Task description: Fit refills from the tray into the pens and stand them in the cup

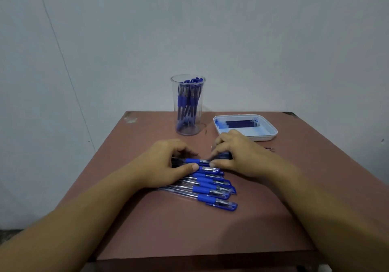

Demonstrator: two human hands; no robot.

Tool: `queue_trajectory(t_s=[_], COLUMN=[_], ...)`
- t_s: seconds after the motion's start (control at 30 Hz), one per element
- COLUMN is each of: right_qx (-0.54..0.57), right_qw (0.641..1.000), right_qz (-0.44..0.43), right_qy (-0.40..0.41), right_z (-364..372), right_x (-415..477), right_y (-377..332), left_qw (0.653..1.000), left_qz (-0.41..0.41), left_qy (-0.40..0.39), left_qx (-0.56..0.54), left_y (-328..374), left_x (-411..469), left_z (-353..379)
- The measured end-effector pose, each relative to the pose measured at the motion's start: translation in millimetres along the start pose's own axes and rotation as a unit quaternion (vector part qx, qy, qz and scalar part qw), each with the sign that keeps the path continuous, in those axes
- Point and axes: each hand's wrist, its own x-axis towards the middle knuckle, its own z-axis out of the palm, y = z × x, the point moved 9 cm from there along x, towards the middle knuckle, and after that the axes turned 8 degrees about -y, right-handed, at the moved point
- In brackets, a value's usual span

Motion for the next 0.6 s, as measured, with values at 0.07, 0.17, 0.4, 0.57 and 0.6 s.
queue_trajectory(t_s=[0.07, 0.17, 0.4, 0.57, 0.6], right_qx=[-0.003, 0.019, 0.123, 0.176, 0.182], right_qw=[1.0, 1.0, 0.986, 0.973, 0.971], right_qz=[-0.004, 0.0, -0.013, -0.047, -0.052], right_qy=[0.005, 0.021, 0.114, 0.145, 0.148], right_z=[0.6, -2.5, -23.2, -31.9, -32.8], right_x=[1.8, 2.0, -1.8, -7.0, -7.8], right_y=[-0.3, 1.1, -0.7, -0.5, -0.6], left_qw=[1.0, 0.999, 0.998, 0.988, 0.987], left_qz=[-0.01, -0.025, -0.004, 0.033, 0.042], left_qy=[0.002, 0.01, 0.066, 0.147, 0.154], left_qx=[-0.014, -0.035, -0.012, 0.022, 0.03], left_y=[-0.9, -3.0, 3.6, 12.9, 15.3], left_x=[1.5, 2.6, 2.8, -0.4, -0.6], left_z=[-0.3, -1.0, -12.2, -25.1, -25.6])
